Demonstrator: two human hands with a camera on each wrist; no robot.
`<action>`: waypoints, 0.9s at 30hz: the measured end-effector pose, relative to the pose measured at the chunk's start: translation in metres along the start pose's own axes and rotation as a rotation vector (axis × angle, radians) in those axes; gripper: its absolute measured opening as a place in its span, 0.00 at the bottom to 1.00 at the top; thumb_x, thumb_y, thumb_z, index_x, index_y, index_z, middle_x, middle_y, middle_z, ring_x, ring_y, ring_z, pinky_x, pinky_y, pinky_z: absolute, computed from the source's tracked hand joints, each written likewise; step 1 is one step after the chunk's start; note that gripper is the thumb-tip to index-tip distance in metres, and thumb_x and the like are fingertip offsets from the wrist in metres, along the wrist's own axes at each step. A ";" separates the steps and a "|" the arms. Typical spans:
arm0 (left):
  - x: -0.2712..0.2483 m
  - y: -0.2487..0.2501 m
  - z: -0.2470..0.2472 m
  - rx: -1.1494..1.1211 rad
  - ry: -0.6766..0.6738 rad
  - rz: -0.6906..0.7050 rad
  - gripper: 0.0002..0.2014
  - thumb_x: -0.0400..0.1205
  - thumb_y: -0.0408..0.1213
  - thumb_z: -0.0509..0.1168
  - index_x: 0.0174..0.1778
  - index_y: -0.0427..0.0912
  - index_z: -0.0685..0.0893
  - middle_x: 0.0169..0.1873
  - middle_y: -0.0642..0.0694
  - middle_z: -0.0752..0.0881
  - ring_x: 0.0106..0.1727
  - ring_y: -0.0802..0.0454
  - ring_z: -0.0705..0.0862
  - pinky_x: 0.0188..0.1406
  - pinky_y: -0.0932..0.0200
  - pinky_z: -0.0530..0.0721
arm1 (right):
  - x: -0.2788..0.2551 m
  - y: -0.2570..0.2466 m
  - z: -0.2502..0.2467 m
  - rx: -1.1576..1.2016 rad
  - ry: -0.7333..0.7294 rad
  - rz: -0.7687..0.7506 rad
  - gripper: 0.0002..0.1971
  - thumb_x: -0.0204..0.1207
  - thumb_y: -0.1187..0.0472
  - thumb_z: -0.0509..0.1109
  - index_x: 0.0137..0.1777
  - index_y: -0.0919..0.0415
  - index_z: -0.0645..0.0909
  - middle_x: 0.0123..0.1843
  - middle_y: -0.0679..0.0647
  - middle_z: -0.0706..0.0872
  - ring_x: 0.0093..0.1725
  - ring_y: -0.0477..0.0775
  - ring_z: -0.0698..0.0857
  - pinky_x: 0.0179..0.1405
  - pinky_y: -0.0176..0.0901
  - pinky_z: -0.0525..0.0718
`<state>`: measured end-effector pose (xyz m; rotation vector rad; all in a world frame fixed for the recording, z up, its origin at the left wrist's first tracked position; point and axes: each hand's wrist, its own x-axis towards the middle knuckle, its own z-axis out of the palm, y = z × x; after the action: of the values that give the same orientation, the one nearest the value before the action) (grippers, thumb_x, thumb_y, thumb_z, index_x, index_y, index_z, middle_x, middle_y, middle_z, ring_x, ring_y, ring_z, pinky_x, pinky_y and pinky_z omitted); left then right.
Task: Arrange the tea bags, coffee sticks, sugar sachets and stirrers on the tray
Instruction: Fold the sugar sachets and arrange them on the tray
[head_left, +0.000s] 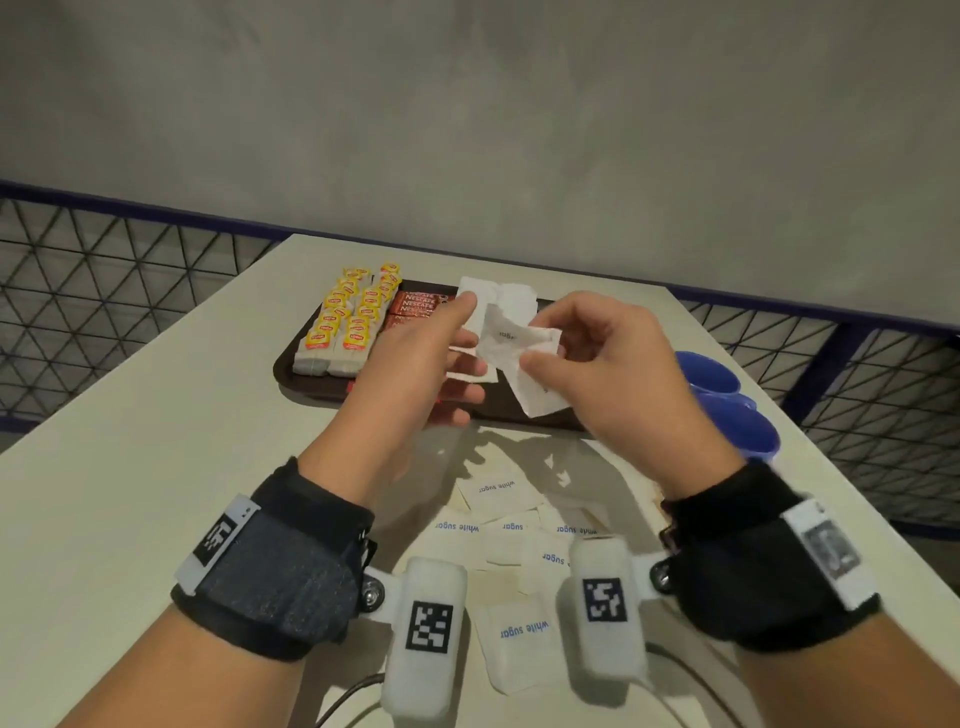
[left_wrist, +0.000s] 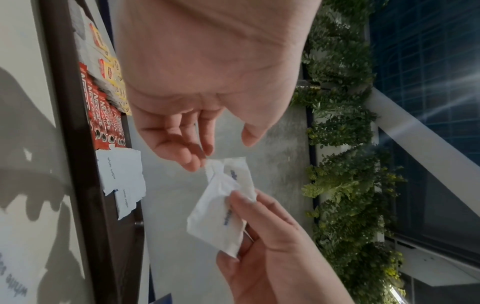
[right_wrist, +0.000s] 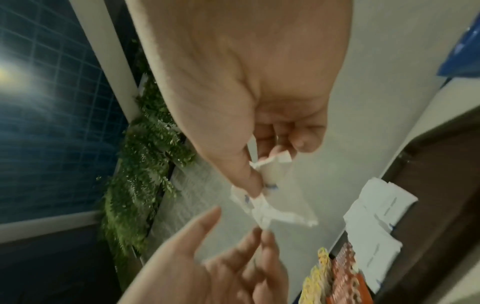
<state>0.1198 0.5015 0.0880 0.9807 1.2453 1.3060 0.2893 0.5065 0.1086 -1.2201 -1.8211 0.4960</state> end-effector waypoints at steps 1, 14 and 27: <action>-0.003 0.001 0.002 -0.023 -0.056 -0.035 0.23 0.84 0.62 0.65 0.49 0.42 0.87 0.38 0.44 0.91 0.33 0.49 0.86 0.28 0.58 0.82 | -0.004 -0.001 0.009 -0.013 0.019 -0.030 0.08 0.74 0.63 0.79 0.47 0.49 0.88 0.38 0.49 0.85 0.35 0.48 0.82 0.39 0.50 0.86; 0.000 -0.009 0.005 -0.213 -0.105 0.067 0.06 0.83 0.25 0.69 0.51 0.37 0.89 0.36 0.45 0.93 0.39 0.52 0.92 0.49 0.56 0.93 | -0.015 0.009 0.032 0.181 0.152 -0.068 0.21 0.70 0.75 0.78 0.51 0.46 0.87 0.42 0.50 0.85 0.42 0.50 0.84 0.42 0.46 0.87; -0.007 -0.009 0.010 -0.199 -0.125 0.162 0.10 0.80 0.19 0.69 0.47 0.39 0.88 0.38 0.41 0.92 0.36 0.46 0.91 0.35 0.55 0.91 | -0.012 0.017 0.011 0.949 -0.038 0.556 0.14 0.80 0.60 0.73 0.59 0.70 0.86 0.46 0.64 0.88 0.39 0.55 0.83 0.36 0.48 0.78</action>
<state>0.1318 0.4955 0.0807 1.0187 0.9370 1.4409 0.2913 0.5044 0.0852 -0.9863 -0.9853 1.4896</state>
